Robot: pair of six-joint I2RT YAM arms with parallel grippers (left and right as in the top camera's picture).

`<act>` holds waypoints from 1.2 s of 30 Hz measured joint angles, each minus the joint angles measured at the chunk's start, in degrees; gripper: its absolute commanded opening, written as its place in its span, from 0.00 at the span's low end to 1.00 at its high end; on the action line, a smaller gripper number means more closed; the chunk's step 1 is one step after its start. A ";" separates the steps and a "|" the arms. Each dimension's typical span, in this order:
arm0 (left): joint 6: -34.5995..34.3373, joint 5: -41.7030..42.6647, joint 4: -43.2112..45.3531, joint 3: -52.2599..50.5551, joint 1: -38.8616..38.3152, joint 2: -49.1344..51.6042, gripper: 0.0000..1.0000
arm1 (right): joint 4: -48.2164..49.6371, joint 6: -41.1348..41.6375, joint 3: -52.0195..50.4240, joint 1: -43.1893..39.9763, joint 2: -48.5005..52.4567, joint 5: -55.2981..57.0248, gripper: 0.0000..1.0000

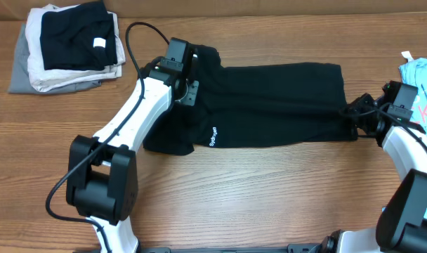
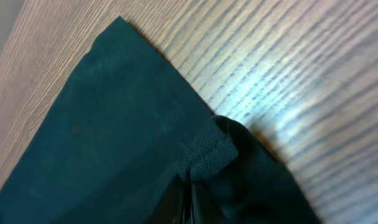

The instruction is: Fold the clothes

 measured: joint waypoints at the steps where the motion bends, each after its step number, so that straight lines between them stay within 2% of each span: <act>1: 0.24 -0.13 0.48 0.00 0.33 0.46 1.00 | 0.39 0.11 0.00 0.15 0.22 0.04 0.45; 3: 0.44 -0.24 1.42 0.00 1.11 1.29 1.00 | 0.85 -0.28 0.04 0.35 0.31 0.11 0.88; 4: 0.61 -0.35 1.49 0.00 1.57 1.60 1.00 | 0.37 -0.28 0.22 0.39 0.31 0.17 0.96; 5: 0.61 -0.35 0.92 0.00 1.92 1.73 1.00 | -1.16 -0.26 0.90 0.37 0.31 0.28 1.00; 10: 0.59 -0.57 -9.09 1.75 3.02 1.70 1.00 | -16.04 -0.96 8.90 0.00 0.44 0.39 1.00; 11: 0.57 -0.52 -11.82 2.82 3.06 1.68 0.97 | -19.04 -1.40 11.52 -0.11 0.44 0.42 1.00; 12: 0.57 -0.24 -13.77 3.82 3.13 1.66 0.93 | -22.05 -1.99 14.19 -0.15 0.44 0.44 0.97; 13: 0.50 0.66 -16.00 4.96 3.10 1.57 0.85 | -23.98 -2.45 16.17 -0.15 0.44 0.44 0.90; 14: 0.31 2.01 -17.68 5.77 3.13 1.44 0.78 | -25.73 -3.02 18.03 -0.13 0.42 0.46 0.67; 15: 0.48 3.48 -19.10 6.10 3.13 1.14 0.75 | -26.58 -3.41 18.75 -0.13 0.42 0.44 0.54; 18: 0.39 8.63 -21.94 6.01 3.10 0.76 0.64 | -28.30 -5.05 18.82 0.17 0.46 0.46 0.32; 20: 0.63 10.36 -21.70 5.33 3.10 0.76 0.48 | -27.78 -5.97 17.59 0.42 0.83 0.42 0.17; 23: 0.37 12.85 -19.54 2.64 3.10 0.83 0.34 | -25.22 -6.62 15.63 0.74 2.62 0.35 0.08; 26: 0.33 13.77 -18.25 1.22 3.13 1.70 0.21 | -23.93 -6.69 14.27 0.76 5.81 0.24 0.05; 31: 0.52 14.34 -18.05 0.85 3.28 3.93 0.18 | -21.11 -6.34 12.37 0.76 10.54 0.24 0.04; 36: 0.20 14.51 -18.84 0.85 3.63 8.28 0.06 | -18.25 -5.70 9.53 0.76 11.56 0.31 0.04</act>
